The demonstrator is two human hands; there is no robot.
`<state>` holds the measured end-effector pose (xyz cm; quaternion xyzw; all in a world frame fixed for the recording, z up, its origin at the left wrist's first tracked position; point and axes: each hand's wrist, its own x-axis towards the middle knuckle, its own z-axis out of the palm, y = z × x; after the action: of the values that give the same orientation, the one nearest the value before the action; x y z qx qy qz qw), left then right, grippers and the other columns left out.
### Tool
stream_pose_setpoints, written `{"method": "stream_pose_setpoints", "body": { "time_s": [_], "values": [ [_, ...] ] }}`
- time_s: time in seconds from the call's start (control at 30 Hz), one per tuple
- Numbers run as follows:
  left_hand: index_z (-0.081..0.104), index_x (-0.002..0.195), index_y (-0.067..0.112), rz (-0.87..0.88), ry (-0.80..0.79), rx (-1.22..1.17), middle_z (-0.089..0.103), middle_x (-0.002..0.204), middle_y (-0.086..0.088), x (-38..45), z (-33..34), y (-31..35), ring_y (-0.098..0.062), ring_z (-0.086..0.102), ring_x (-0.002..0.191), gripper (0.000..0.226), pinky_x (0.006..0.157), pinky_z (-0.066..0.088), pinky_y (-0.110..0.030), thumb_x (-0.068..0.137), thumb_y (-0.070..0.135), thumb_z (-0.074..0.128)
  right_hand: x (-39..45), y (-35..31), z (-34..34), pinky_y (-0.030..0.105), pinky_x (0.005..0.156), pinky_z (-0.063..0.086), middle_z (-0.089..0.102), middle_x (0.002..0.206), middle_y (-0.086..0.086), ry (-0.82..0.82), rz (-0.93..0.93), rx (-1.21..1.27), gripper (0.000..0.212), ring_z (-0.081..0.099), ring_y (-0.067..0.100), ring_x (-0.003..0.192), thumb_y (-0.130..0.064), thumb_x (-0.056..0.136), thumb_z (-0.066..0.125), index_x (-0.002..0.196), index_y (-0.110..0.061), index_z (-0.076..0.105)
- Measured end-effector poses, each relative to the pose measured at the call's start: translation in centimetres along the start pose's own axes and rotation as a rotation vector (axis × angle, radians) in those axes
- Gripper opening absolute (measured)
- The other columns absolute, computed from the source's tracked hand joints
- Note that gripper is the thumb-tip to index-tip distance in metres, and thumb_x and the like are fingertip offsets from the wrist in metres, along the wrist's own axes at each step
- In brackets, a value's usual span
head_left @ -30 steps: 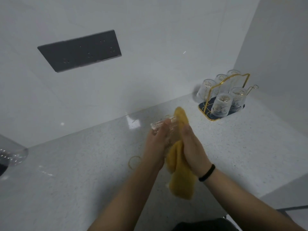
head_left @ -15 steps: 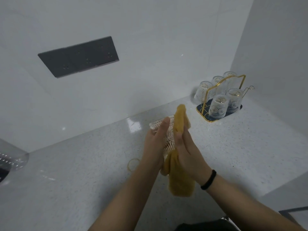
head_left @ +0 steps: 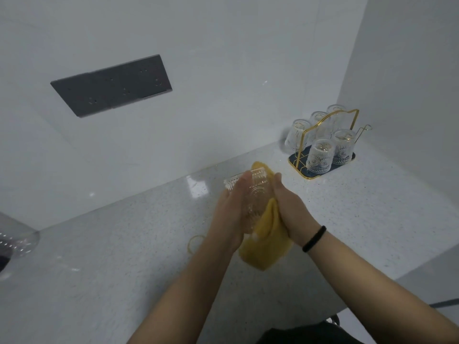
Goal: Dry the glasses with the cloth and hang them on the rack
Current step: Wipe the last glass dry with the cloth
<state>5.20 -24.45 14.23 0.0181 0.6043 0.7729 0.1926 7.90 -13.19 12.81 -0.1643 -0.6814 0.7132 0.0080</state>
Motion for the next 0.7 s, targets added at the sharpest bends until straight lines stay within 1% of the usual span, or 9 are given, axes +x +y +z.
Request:
{"method": "stream_pose_setpoints", "body": {
  "time_s": [0.07,0.17,0.23,0.33,0.47,0.53,0.6,0.67,0.7],
  "values": [
    [0.072,0.1,0.012,-0.015,-0.006,0.029,0.076,0.095,-0.012,0.6,-0.1,0.2,-0.025,0.074,0.085,0.037,0.07,0.061,-0.033,0.085,0.045,0.062,0.0,-0.3,0.0,0.039,0.093,0.051,0.07,0.106,0.009,-0.017,0.103,0.135,0.055,0.066,0.022,0.098,-0.061,0.091,0.026,0.099,-0.023,0.066],
    [0.056,0.117,0.006,0.032,0.042,0.176,0.07,0.104,-0.015,1.4,-0.2,0.5,-0.022,0.071,0.085,0.064,0.06,0.057,-0.022,0.086,0.062,0.058,-0.5,0.6,0.7,0.046,0.097,0.05,0.065,0.12,0.006,0.023,0.011,0.146,0.073,0.064,0.023,0.106,-0.076,0.077,0.032,0.126,-0.026,0.053],
    [0.04,0.123,0.012,0.021,0.12,0.264,0.061,0.1,-0.001,1.4,0.0,0.7,-0.009,0.064,0.08,0.056,0.054,0.053,-0.015,0.091,0.057,0.051,-0.9,0.9,1.2,0.046,0.1,0.047,0.061,0.125,0.001,0.066,-0.094,0.095,0.071,0.061,0.021,0.112,-0.072,0.08,0.028,0.136,-0.029,0.042],
    [0.049,0.112,0.018,0.046,0.113,0.419,0.062,0.098,0.003,0.8,0.3,0.1,-0.007,0.061,0.083,0.045,0.064,0.049,-0.019,0.093,0.059,0.044,-1.5,0.6,1.9,0.028,0.096,0.047,0.06,0.12,-0.008,0.181,-0.237,-0.016,0.06,0.059,0.009,0.106,-0.053,0.089,0.024,0.142,-0.027,0.034],
    [0.058,0.115,0.005,0.094,0.072,0.296,0.072,0.101,-0.012,0.4,0.3,-0.2,-0.024,0.072,0.089,0.076,0.076,0.061,-0.038,0.069,0.064,0.074,-2.5,0.3,2.7,0.004,0.083,0.044,0.055,0.119,-0.019,0.165,-0.317,-0.075,0.062,0.055,-0.018,0.096,-0.05,0.088,0.024,0.144,-0.024,0.031],
    [0.064,0.112,0.002,0.127,0.024,0.228,0.073,0.103,-0.016,0.0,0.2,0.0,-0.028,0.073,0.092,0.061,0.079,0.061,-0.041,0.077,0.05,0.076,-1.7,0.0,1.9,0.015,0.084,0.05,0.063,0.11,-0.011,0.162,-0.264,-0.093,0.06,0.06,-0.01,0.09,-0.054,0.09,0.022,0.136,-0.022,0.044],
    [0.067,0.11,0.001,0.137,-0.015,0.171,0.074,0.1,-0.017,-0.1,0.1,-0.1,-0.028,0.073,0.088,0.048,0.073,0.061,-0.036,0.084,0.041,0.071,-0.4,-0.9,0.8,0.039,0.098,0.048,0.066,0.114,0.003,0.146,-0.084,-0.028,0.055,0.063,0.014,0.104,-0.057,0.093,0.021,0.117,-0.024,0.058],
    [0.067,0.112,0.0,0.136,-0.007,0.149,0.074,0.099,-0.018,-0.1,-0.1,0.1,-0.025,0.074,0.085,0.046,0.069,0.06,-0.032,0.087,0.039,0.067,-0.3,-1.4,0.6,0.045,0.105,0.042,0.064,0.119,0.007,0.138,-0.003,0.046,0.053,0.059,0.023,0.112,-0.056,0.094,0.021,0.113,-0.026,0.06],
    [0.067,0.113,0.0,0.128,0.024,0.156,0.074,0.101,-0.017,0.1,-0.2,0.0,-0.023,0.074,0.087,0.05,0.071,0.06,-0.031,0.088,0.044,0.066,-0.9,-1.2,1.1,0.041,0.108,0.038,0.06,0.126,0.005,0.128,-0.056,0.021,0.054,0.055,0.021,0.118,-0.055,0.094,0.02,0.122,-0.025,0.056]
  ]
}}
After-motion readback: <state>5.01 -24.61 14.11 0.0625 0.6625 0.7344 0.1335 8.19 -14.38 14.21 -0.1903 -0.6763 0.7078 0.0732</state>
